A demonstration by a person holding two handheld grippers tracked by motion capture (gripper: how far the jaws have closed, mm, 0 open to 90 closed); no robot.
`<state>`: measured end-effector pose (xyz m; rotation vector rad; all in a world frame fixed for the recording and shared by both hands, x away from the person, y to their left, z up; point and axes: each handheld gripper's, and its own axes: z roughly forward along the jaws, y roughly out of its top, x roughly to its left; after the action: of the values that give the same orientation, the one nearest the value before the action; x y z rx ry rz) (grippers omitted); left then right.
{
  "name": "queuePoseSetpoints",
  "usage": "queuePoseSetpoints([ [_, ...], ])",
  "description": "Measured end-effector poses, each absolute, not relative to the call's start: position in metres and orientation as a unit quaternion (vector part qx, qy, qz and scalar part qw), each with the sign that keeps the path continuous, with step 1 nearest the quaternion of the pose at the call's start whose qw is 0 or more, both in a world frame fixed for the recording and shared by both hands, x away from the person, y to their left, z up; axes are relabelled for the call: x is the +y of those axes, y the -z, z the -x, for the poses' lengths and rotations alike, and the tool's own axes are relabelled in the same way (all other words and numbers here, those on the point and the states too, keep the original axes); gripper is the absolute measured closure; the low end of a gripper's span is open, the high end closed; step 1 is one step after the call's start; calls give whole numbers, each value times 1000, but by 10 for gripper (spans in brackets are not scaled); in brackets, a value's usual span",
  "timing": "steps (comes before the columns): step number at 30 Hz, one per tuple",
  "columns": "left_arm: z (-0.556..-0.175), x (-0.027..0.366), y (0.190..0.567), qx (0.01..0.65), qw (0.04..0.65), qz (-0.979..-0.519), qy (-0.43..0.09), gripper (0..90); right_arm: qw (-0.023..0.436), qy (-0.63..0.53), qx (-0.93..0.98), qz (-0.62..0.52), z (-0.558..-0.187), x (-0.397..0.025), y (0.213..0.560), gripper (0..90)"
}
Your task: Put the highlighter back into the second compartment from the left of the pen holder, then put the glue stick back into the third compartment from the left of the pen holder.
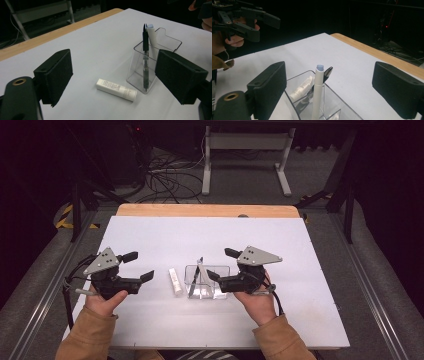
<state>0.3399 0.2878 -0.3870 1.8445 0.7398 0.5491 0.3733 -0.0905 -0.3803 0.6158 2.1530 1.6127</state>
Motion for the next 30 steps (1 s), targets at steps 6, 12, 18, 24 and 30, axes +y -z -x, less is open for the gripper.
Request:
queuePoseSetpoints([
  [6, -339, 287, 386, 302, 515, -770, -224, 129, 189, -575, 765, -219, -373, -93, 379, 117],
  [12, -338, 287, 385, 289, 512, -779, -218, 106, 188, -573, 767, -218, -372, -98, 377, 112],
  [18, -339, 286, 385, 288, 511, -782, -213, 103, 189, -569, 769, -222, -371, -107, 375, 109],
  [24, -338, 286, 383, 288, 511, -781, -214, 105, 191, -570, 767, -225, -369, -117, 375, 104],
  [30, -338, 283, 382, 288, 500, -787, -217, 109, 191, -568, 769, -220, -366, -123, 377, 102],
])
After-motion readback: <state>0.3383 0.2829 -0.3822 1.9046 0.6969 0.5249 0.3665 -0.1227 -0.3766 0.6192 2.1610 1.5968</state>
